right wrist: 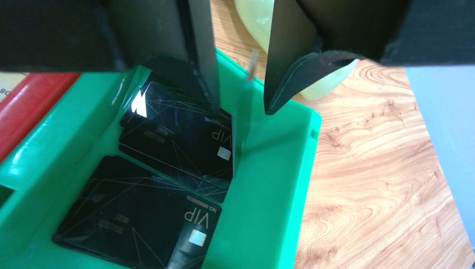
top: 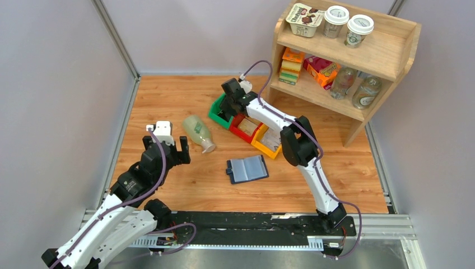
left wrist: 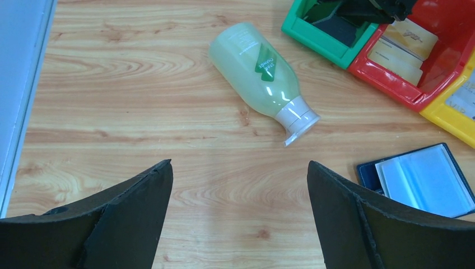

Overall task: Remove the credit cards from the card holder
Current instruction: Place the credit card in the storage box, then remove the credit card from the card holder.

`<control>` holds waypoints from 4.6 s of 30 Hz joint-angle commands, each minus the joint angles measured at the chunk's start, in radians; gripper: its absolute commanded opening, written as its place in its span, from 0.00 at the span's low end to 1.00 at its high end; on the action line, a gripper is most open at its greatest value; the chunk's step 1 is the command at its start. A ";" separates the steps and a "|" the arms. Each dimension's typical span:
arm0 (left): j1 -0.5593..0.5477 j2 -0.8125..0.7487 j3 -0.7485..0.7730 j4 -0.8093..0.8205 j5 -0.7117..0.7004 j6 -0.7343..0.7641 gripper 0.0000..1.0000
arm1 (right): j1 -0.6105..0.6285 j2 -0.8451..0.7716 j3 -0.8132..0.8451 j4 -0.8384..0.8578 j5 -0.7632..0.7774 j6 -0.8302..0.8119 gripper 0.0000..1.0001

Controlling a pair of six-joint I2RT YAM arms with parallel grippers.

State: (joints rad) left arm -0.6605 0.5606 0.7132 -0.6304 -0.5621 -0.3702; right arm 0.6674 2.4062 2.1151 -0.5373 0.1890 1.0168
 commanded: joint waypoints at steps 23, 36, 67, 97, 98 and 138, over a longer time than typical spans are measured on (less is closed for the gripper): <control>0.001 0.183 0.111 0.021 0.338 -0.182 0.94 | -0.006 -0.771 -0.627 0.134 -0.023 -0.429 1.00; -0.093 0.335 0.083 0.106 0.446 -0.358 0.88 | 0.014 -1.167 -1.098 0.139 -0.111 -0.520 1.00; -0.278 0.894 0.186 0.308 0.433 -0.450 0.46 | 0.046 -1.053 -1.341 0.187 -0.281 -0.457 0.48; -0.280 1.018 0.068 0.376 0.464 -0.524 0.40 | 0.067 -0.875 -1.285 0.290 -0.456 -0.500 0.41; -0.280 1.016 0.063 0.388 0.472 -0.526 0.40 | 0.070 -0.877 -1.281 0.293 -0.467 -0.500 0.40; -0.232 0.400 -0.244 0.319 0.295 -0.719 0.44 | 0.215 -0.714 -1.101 0.430 -0.620 -0.466 0.53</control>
State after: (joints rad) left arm -0.8951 0.9863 0.4496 -0.2401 -0.2306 -1.0702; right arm 0.8669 1.6955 0.9653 -0.1741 -0.4122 0.5304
